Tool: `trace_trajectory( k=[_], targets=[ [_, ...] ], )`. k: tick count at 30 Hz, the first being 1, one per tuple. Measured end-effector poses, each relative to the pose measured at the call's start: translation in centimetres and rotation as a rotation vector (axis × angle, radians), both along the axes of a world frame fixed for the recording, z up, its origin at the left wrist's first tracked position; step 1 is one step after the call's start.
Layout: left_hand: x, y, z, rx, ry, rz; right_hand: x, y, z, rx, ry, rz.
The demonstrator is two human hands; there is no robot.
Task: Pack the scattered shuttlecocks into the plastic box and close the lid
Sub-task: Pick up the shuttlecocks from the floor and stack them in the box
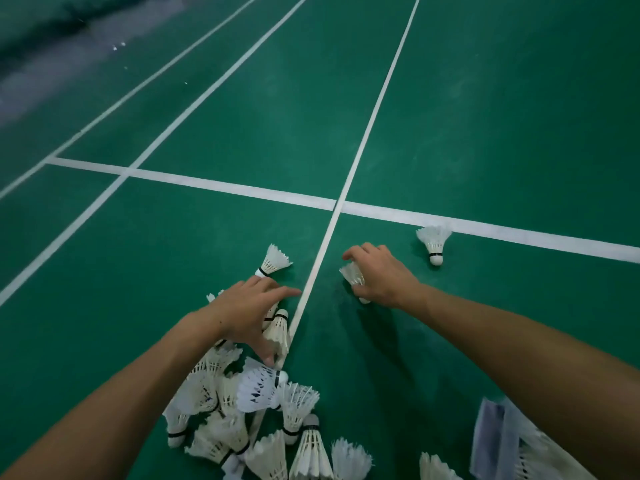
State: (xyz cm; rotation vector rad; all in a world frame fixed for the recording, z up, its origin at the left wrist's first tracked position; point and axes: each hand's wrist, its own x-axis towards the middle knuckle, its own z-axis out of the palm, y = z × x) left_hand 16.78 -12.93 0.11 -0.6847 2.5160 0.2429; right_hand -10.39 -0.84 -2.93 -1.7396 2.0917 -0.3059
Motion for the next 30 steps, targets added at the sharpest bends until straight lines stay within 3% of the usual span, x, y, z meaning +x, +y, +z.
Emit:
trace_trajectory(
  k=[8, 13, 20, 30],
  targets=[
    [0.0, 0.4, -0.8, -0.047, 0.3, 0.076, -1.5, 1.2, -0.4, 0.029, -0.057, -0.004],
    [-1.3, 1.8, -0.5, -0.059, 0.442, 0.145, -2.6, 3.5, 1.1, -0.008, -0.189, -0.025],
    [-6.4, 7.9, 4.6, 0.174, 0.697, 0.115, -4.4, 10.9, 7.3, -0.144, -0.288, -0.072],
    [-13.8, 22.2, 10.8, 0.452, 0.934, -0.072, -7.0, 30.2, 14.2, -0.312, -0.347, -0.385]
  ],
)
